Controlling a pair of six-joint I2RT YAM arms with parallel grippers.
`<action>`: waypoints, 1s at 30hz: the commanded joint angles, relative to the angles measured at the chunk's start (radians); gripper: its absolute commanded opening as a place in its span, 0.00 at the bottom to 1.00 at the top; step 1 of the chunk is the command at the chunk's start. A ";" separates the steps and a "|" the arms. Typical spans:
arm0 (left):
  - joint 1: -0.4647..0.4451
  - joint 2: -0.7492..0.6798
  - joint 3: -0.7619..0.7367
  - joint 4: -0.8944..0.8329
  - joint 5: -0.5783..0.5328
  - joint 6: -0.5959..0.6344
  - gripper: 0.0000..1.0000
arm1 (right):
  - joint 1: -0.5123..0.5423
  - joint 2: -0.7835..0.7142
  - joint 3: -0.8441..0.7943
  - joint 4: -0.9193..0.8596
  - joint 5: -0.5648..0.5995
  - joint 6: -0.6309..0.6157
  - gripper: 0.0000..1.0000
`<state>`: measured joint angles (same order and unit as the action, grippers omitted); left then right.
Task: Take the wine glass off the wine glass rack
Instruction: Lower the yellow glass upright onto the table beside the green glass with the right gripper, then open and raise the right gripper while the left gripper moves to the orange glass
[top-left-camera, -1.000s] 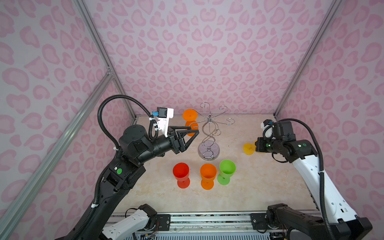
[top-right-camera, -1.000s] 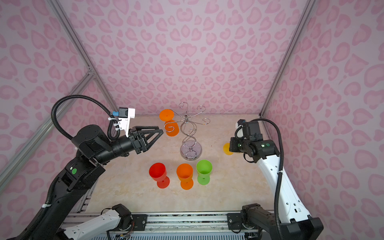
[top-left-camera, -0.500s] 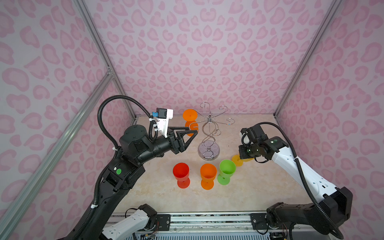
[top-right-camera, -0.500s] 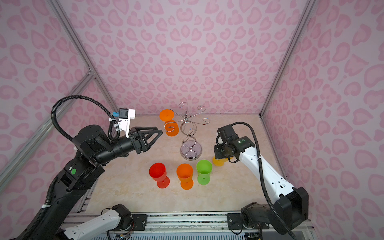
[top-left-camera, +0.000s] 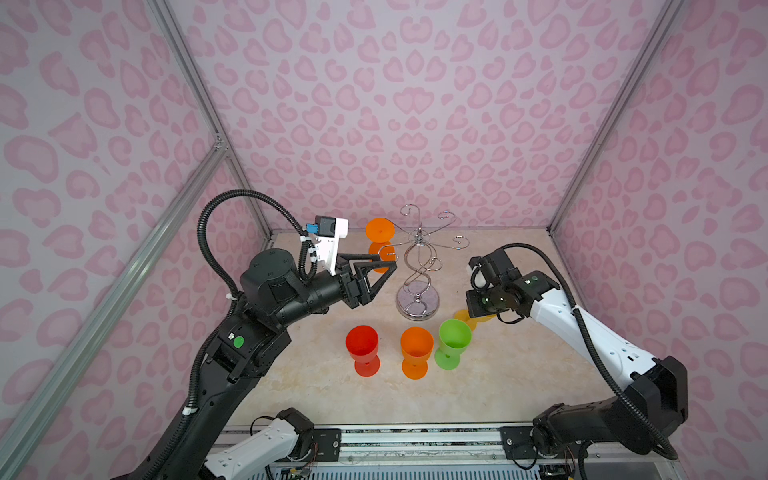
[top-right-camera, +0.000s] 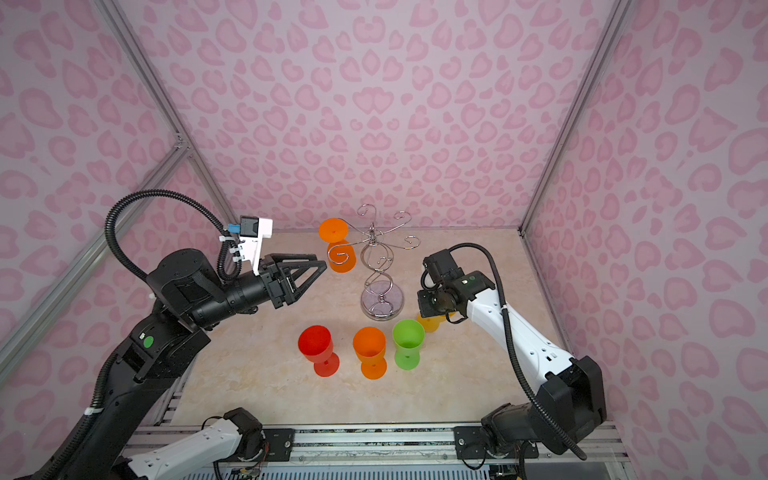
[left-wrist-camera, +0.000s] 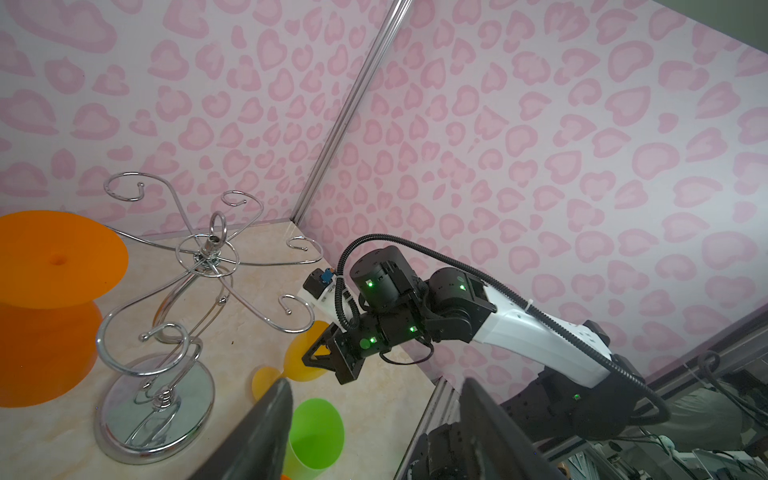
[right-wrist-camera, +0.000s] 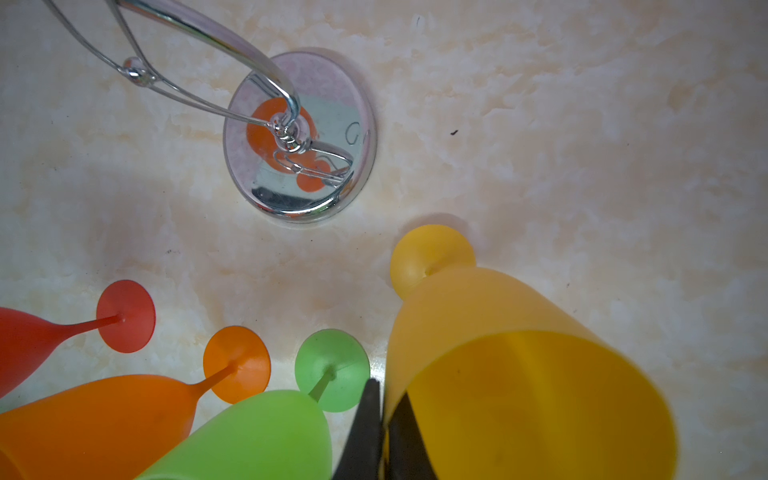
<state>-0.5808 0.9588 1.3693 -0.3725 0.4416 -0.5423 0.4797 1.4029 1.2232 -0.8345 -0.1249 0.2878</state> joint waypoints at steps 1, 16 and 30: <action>0.001 0.000 -0.003 0.003 0.011 -0.001 0.66 | 0.004 0.005 0.009 0.005 -0.013 0.002 0.14; 0.001 -0.010 -0.018 0.006 0.019 -0.007 0.67 | 0.011 -0.042 0.045 -0.013 -0.054 0.008 0.29; 0.107 -0.028 -0.080 0.032 0.031 -0.143 0.67 | -0.017 -0.177 0.064 -0.047 -0.090 0.004 0.31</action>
<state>-0.4961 0.9382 1.2964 -0.3698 0.4412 -0.6331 0.4736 1.2385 1.2827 -0.8654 -0.2031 0.2962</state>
